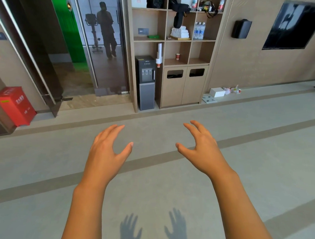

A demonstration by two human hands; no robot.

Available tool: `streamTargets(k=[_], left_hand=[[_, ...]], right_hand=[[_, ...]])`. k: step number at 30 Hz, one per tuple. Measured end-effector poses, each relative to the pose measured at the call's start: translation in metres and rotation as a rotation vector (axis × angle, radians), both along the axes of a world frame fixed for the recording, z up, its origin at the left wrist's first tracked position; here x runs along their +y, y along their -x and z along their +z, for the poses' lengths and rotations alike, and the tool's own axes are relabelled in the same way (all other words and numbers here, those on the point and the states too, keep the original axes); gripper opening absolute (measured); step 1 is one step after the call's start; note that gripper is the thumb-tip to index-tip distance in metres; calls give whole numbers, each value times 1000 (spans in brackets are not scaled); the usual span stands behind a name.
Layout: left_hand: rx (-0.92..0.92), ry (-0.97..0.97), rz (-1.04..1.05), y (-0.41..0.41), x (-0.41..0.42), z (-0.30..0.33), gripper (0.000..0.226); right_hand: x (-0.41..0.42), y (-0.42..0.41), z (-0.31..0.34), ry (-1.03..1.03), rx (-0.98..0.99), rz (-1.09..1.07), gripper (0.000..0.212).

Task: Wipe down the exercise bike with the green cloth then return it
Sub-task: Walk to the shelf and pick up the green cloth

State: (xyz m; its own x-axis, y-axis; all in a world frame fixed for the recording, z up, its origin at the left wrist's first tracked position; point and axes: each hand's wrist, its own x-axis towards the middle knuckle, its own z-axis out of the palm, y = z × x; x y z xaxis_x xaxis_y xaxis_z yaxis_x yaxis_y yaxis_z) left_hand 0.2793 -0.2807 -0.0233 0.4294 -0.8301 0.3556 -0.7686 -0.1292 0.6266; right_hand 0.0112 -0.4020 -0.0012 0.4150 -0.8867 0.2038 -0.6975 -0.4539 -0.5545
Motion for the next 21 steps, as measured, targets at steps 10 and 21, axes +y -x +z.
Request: streamTargets(k=[10,21], left_hand=[[-39,28,18,-40,-99,0,54],[-132,-8,104,-45,-274,10,45]], right_hand=[[-107,-47,-5,40,28,-2,68],[-301,-63,-4,61,24,89,64]])
